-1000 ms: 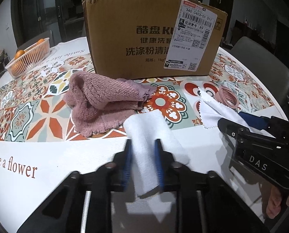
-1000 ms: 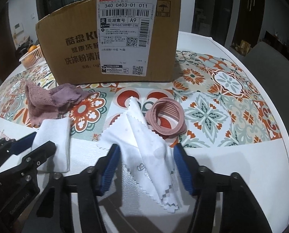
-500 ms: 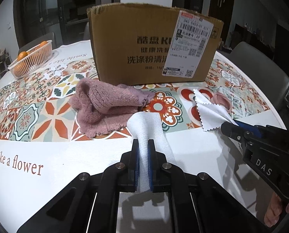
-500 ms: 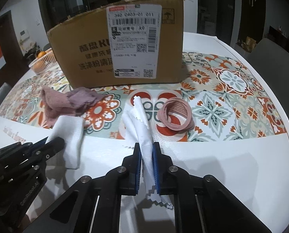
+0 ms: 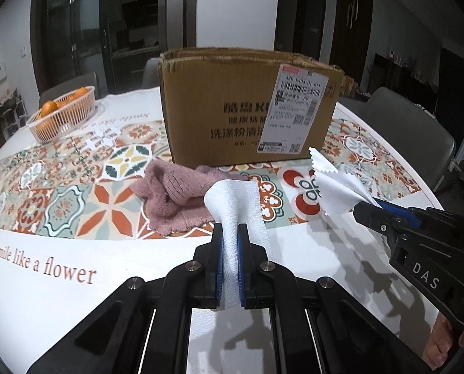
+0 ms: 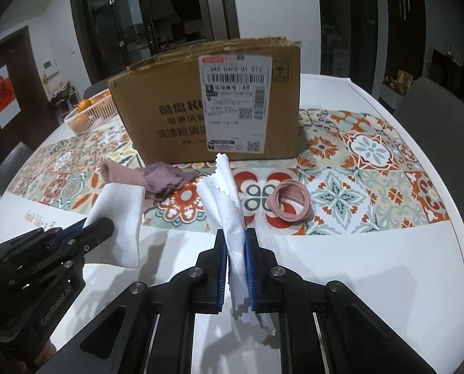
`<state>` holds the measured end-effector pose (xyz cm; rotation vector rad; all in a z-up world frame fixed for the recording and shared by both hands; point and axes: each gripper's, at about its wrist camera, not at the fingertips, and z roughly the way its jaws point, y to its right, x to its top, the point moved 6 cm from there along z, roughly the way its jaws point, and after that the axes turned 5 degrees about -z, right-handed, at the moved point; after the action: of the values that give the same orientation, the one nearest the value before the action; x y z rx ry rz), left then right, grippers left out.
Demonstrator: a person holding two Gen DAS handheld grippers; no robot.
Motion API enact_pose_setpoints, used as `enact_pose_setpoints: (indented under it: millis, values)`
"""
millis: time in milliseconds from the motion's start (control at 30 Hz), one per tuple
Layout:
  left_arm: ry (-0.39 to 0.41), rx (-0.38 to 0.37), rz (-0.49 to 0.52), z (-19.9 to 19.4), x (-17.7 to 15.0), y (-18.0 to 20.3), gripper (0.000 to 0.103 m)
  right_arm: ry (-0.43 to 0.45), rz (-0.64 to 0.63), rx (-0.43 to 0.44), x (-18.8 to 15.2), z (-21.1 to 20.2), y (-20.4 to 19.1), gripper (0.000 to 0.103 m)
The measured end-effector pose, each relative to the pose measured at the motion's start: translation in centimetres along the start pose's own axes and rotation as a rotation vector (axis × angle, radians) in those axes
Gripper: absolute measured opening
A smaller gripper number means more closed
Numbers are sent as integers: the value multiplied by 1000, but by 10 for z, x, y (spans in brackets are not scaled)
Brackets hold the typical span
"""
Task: Organize soft objects
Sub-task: 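Lift the paper towel and zigzag cloth and carry both over the box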
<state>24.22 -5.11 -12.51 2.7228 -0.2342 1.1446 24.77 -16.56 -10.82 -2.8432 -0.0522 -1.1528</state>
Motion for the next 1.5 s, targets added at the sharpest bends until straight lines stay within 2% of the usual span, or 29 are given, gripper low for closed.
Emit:
enact_pose_setpoints:
  millis: [767, 1500]
  values:
    - [176, 4, 33, -67, 31, 11, 9, 172, -3, 0, 27, -71, -8, 13]
    - [360, -5, 57, -109, 85, 19, 9, 348, 0, -5, 73, -118, -7, 13]
